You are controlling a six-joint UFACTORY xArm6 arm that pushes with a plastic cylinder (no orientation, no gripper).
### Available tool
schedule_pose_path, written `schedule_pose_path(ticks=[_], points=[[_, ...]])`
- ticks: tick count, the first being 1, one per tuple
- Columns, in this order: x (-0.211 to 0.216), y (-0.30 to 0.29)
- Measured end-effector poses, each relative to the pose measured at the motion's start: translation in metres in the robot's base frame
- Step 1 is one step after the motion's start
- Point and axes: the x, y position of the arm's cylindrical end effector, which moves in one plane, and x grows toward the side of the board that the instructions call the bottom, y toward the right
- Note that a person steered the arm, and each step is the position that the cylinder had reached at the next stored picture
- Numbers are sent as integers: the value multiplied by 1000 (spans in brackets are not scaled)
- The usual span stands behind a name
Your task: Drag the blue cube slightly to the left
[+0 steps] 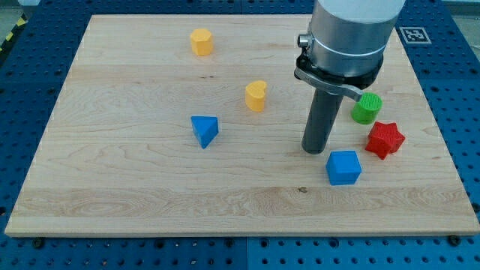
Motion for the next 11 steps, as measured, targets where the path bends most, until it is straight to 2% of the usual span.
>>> schedule_pose_path(ticks=[1,2,3,4,5,6,7,11], points=[[15,0],[48,0],[77,29],[91,81],[87,95],[53,95],[44,95],[43,45]])
